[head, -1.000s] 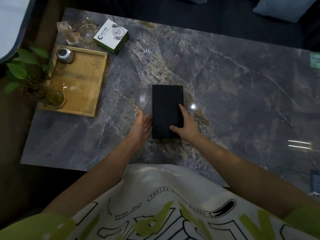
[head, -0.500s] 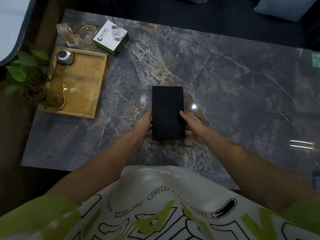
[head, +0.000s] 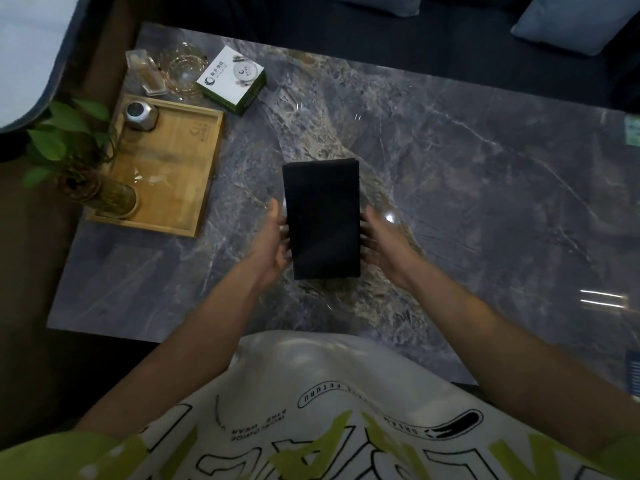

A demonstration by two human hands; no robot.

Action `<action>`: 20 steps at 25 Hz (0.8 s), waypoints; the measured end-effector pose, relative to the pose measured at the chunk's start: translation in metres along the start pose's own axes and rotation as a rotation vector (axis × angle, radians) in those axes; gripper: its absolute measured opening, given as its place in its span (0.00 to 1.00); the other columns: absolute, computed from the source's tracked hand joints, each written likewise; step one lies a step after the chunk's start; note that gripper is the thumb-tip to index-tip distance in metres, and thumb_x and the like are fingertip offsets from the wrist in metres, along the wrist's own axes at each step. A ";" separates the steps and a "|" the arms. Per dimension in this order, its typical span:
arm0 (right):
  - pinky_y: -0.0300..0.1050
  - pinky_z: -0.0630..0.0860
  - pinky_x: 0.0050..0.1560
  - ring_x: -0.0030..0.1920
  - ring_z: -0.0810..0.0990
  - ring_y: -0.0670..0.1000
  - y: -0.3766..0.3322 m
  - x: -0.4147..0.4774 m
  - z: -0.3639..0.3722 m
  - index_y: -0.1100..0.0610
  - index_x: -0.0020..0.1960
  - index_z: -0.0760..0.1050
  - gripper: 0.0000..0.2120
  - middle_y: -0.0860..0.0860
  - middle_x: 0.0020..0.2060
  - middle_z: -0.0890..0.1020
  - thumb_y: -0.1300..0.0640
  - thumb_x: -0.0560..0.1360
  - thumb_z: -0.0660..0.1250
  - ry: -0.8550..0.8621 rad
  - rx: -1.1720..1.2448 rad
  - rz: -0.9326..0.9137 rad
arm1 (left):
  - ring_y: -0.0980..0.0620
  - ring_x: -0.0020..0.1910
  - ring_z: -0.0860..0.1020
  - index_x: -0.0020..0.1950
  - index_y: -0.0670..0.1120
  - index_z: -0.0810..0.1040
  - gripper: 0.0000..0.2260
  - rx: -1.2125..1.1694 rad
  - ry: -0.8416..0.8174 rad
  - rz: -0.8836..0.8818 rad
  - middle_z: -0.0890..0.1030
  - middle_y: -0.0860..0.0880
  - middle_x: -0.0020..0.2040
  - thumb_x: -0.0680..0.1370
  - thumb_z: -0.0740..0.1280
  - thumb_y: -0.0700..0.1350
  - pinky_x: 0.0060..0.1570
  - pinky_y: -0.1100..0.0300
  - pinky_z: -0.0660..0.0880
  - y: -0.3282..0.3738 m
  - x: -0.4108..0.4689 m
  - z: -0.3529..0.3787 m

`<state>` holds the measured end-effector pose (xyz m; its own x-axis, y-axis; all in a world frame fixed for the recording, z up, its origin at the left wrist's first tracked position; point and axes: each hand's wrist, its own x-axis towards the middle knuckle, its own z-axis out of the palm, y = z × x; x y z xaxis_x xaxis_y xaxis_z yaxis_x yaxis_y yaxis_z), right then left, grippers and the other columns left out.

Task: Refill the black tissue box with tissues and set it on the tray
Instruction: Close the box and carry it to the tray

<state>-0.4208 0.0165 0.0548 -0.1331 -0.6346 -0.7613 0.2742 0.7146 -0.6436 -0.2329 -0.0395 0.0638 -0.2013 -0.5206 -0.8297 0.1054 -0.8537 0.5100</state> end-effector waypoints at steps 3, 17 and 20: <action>0.47 0.76 0.54 0.58 0.79 0.50 -0.005 0.002 0.008 0.52 0.68 0.70 0.23 0.49 0.60 0.79 0.39 0.80 0.58 0.036 -0.048 -0.040 | 0.46 0.59 0.76 0.60 0.44 0.75 0.27 -0.051 0.001 0.024 0.76 0.40 0.65 0.80 0.49 0.64 0.64 0.50 0.72 0.002 -0.002 -0.008; 0.43 0.76 0.57 0.55 0.78 0.45 -0.013 -0.028 0.048 0.50 0.61 0.75 0.17 0.47 0.57 0.79 0.41 0.81 0.56 -0.007 -0.074 -0.180 | 0.53 0.46 0.77 0.53 0.48 0.79 0.16 -0.122 -0.018 0.174 0.79 0.49 0.47 0.81 0.57 0.56 0.48 0.60 0.73 0.003 -0.022 -0.042; 0.45 0.72 0.65 0.55 0.78 0.42 -0.017 -0.031 0.057 0.49 0.57 0.77 0.14 0.45 0.54 0.80 0.44 0.81 0.57 0.007 -0.099 -0.203 | 0.50 0.53 0.78 0.65 0.44 0.76 0.19 -0.157 -0.050 0.198 0.78 0.44 0.59 0.81 0.57 0.53 0.45 0.59 0.76 -0.001 -0.025 -0.051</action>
<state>-0.3667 0.0077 0.0937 -0.1823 -0.7664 -0.6160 0.1461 0.5984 -0.7878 -0.1782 -0.0264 0.0727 -0.2093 -0.6800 -0.7027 0.2971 -0.7289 0.6168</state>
